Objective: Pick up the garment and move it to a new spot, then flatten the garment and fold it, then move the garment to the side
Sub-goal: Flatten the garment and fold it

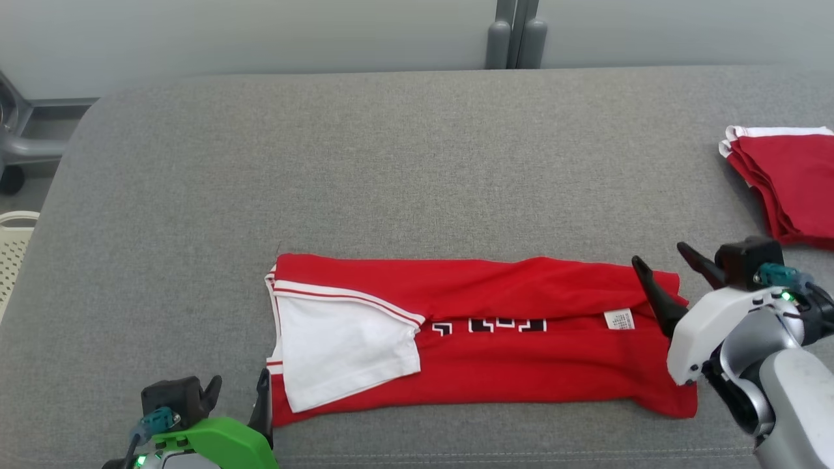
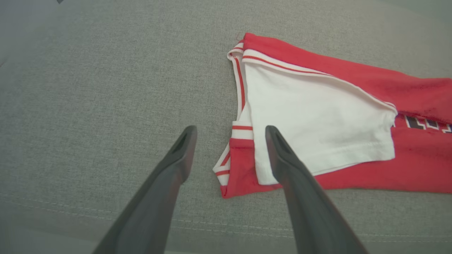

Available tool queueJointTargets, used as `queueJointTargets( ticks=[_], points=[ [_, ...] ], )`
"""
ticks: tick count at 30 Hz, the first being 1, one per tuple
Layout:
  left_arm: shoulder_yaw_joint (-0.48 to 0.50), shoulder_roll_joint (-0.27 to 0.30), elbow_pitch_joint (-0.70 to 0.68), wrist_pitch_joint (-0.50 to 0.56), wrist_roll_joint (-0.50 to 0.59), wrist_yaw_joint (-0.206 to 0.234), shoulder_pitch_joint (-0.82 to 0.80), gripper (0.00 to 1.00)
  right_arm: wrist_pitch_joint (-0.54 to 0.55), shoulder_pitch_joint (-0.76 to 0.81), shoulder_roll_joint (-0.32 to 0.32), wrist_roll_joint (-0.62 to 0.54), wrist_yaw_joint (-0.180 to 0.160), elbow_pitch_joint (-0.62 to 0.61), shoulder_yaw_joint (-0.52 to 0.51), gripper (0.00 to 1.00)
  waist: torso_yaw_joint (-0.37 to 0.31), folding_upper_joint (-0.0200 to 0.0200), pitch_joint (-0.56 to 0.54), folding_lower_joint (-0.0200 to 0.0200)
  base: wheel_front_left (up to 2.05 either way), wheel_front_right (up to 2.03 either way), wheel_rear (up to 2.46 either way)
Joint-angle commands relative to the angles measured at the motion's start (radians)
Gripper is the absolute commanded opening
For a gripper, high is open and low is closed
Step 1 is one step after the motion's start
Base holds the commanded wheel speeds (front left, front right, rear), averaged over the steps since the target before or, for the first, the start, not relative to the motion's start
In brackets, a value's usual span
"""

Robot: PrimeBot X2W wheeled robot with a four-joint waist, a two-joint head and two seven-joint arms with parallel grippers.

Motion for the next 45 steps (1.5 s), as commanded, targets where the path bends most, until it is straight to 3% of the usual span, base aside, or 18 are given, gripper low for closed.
queueJointTargets(
  ticks=[1,9,16,22,30,36,45],
  points=[
    [0.008,0.012,0.000,-0.035,0.015,-0.010,0.011,1.00,-0.031,0.041,0.043,-0.008,-0.001,-0.007,-0.036,1.00,0.000,0.0000,-0.028,0.0000,0.00,0.00,0.00],
    [0.039,0.006,0.032,-0.212,0.045,-0.042,0.010,1.00,-0.145,0.154,0.202,-0.043,-0.001,0.003,-0.158,1.00,-0.004,0.0000,-0.103,0.0000,0.00,0.00,0.00],
    [0.051,-0.009,0.075,-0.340,0.061,-0.072,-0.017,1.00,-0.248,0.209,0.297,-0.052,-0.001,-0.004,-0.214,1.00,-0.004,0.0000,-0.133,0.0000,0.00,0.00,0.00],
    [0.077,-0.031,0.102,-0.394,0.046,-0.095,-0.015,1.00,-0.307,0.232,0.335,-0.039,-0.001,0.002,-0.235,1.00,-0.005,0.0000,-0.146,0.0000,0.00,0.00,0.00],
    [0.165,-0.081,0.158,-0.420,0.025,-0.169,-0.023,1.00,-0.345,0.251,0.349,0.009,-0.001,0.060,-0.219,1.00,0.003,0.0000,-0.162,0.0000,0.00,0.00,0.00],
    [0.209,-0.096,0.209,-0.419,0.068,-0.219,-0.019,1.00,-0.363,0.226,0.349,-0.001,-0.001,0.123,-0.182,1.00,0.004,0.0000,-0.160,0.0000,0.00,0.00,0.00],
    [0.237,-0.128,0.226,-0.419,0.120,-0.250,-0.021,1.00,-0.363,0.212,0.349,-0.033,-0.001,0.135,-0.196,1.00,0.000,0.0000,-0.141,0.0000,0.00,0.00,0.00]
  ],
)
